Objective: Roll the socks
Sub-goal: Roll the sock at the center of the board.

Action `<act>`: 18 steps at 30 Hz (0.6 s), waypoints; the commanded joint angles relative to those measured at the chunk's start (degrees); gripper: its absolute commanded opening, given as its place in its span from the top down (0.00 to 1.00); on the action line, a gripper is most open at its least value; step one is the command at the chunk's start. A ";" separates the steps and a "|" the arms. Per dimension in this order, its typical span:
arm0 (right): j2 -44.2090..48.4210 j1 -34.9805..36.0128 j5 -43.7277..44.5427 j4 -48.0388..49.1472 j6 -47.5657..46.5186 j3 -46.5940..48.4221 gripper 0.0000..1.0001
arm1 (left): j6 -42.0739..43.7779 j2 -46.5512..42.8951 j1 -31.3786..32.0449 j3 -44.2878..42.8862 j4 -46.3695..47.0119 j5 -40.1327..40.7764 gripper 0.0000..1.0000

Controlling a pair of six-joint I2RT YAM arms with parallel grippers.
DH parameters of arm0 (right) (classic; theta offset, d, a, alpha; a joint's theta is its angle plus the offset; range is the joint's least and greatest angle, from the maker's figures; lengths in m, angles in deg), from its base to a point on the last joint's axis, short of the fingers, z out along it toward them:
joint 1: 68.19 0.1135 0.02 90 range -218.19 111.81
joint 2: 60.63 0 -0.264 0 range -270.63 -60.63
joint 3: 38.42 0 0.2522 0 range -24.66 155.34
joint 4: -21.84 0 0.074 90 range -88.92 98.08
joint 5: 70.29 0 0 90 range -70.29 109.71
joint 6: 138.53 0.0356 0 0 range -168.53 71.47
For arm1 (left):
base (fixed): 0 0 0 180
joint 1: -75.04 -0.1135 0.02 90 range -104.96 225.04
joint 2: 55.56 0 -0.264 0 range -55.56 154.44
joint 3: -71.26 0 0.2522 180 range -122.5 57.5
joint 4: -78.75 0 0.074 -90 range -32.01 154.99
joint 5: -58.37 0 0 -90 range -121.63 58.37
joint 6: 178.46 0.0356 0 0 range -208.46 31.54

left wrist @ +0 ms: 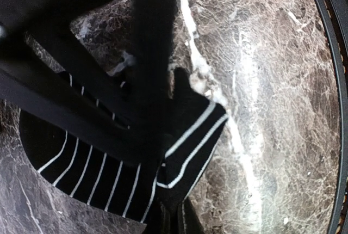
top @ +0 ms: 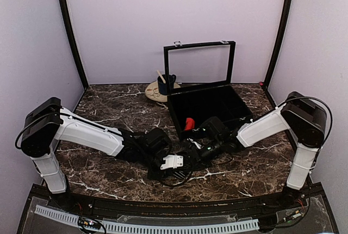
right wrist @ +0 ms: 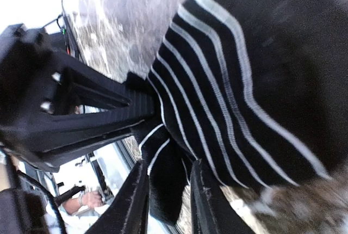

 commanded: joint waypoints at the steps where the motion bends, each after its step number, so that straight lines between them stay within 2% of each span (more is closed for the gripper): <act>1: 4.08 -1.94 3.69 -2.88 -1.88 0.07 0.73 | -4.04 1.34 0.37 1.27 -10.09 -2.29 1.00; 7: 5.96 -3.52 4.92 -4.16 -3.02 -0.85 0.70 | -9.38 1.78 0.20 0.04 -13.80 -0.55 1.00; 12: 6.77 -4.73 6.77 -7.79 -6.79 -0.31 0.70 | -13.63 6.01 0.19 -4.37 -20.77 0.06 1.00; 18: 7.98 -5.64 10.11 -13.01 -14.12 1.28 0.69 | -20.98 9.23 0.10 -8.77 -26.39 -3.23 1.00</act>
